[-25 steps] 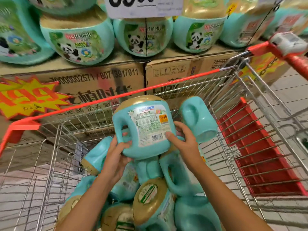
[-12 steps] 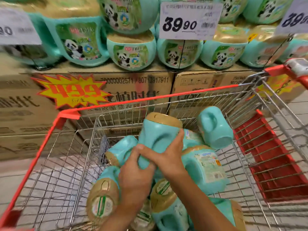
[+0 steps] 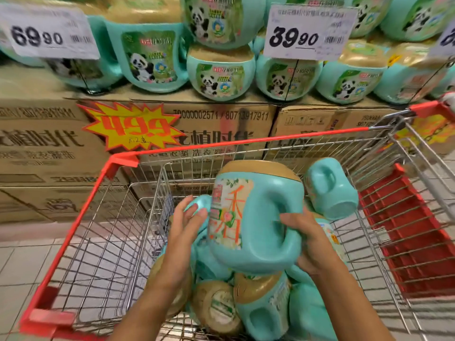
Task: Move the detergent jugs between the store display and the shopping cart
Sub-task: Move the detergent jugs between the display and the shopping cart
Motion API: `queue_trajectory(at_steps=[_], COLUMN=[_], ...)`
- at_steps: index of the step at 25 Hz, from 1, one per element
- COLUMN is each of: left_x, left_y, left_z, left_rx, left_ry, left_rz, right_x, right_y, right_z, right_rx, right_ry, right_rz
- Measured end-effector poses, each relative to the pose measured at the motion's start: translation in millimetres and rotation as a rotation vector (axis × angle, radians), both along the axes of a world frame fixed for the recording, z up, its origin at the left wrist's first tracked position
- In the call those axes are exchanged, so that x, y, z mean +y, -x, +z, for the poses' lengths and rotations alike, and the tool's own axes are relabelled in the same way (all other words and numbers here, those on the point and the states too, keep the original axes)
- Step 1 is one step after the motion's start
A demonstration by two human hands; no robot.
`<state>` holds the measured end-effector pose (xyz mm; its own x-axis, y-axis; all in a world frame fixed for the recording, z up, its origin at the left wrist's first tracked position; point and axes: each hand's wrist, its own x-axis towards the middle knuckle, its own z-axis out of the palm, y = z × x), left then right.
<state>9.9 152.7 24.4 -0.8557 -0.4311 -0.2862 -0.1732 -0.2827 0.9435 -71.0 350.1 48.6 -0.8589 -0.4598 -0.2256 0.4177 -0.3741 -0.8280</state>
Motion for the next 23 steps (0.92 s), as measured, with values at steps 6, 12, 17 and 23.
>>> queue_trajectory(at_steps=[6,12,17,23], left_x=[-4,-30,-69,-128], left_y=[-24,-81,-170,-281], left_z=[4,17,23,21], left_rx=[0.067,0.165,0.140,0.180], left_ry=[-0.586,-0.366,-0.211,-0.223], left_rz=[-0.052,0.278,0.630,0.913], right_x=[-23,-81,-167,-273], right_y=[-25,-39,-97,-186], right_z=[15,20,10,16], right_rx=[0.071,0.230,0.227,0.245], right_ry=[-0.058,-0.267,-0.292,-0.200], right_rz=[0.144,0.071,0.401,0.721])
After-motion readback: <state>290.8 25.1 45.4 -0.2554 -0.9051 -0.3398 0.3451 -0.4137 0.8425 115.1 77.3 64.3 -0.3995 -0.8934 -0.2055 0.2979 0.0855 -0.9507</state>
